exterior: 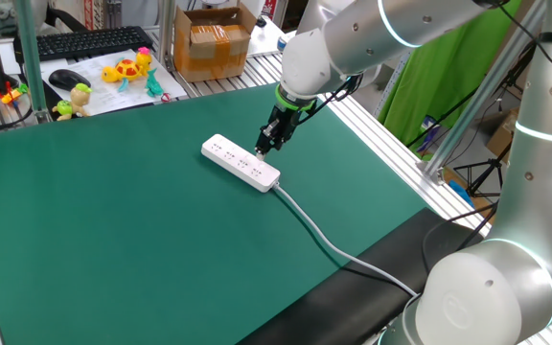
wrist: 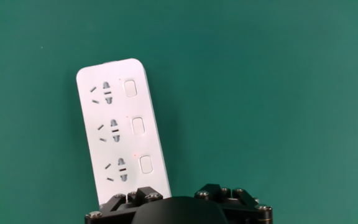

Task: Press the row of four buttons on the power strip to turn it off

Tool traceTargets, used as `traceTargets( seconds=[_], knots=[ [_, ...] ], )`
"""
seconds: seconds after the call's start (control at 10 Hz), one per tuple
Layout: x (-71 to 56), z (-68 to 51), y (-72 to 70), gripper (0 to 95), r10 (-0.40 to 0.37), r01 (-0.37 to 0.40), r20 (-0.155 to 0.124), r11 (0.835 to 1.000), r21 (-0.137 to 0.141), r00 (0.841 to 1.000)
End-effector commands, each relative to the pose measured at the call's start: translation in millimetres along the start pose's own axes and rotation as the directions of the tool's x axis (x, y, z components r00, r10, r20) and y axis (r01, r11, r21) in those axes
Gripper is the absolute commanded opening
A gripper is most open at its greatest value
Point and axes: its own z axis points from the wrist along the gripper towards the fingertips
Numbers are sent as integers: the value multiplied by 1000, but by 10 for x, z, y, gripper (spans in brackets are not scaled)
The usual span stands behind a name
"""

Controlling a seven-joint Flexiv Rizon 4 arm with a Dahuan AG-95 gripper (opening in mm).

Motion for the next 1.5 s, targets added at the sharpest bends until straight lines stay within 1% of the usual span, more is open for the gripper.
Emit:
traceTargets(
  seconds=[0.1,0.2,0.3,0.4,0.5,0.6,0.7,0.8,0.9,1.1,1.3,1.4,1.5],
  knots=[
    [5,-6,-2,570,5,-5,-2,1000,1,1000],
    [5,-6,-2,570,10,-10,-2,1000,1,1000],
    [5,-6,-2,380,-2,2,-28,1000,-6,1000],
    [5,-6,-2,380,-3,2,-76,1000,-19,997],
    [5,-6,-2,380,-4,2,-104,1000,-25,995],
    [5,-6,-2,570,28,-31,-107,999,-21,994],
    [5,-6,-2,570,22,-22,-111,1000,2,994],
    [5,-6,-2,570,-6,8,-119,1000,20,993],
    [5,-6,-2,760,-5,8,-125,1000,19,992],
    [8,12,22,760,-5,7,-122,1000,13,993],
    [6,36,18,760,-5,8,-125,1000,19,992],
    [10,62,2,760,-5,9,-126,1000,27,992],
    [16,75,-8,760,-5,9,-125,1000,26,992]
  ],
)
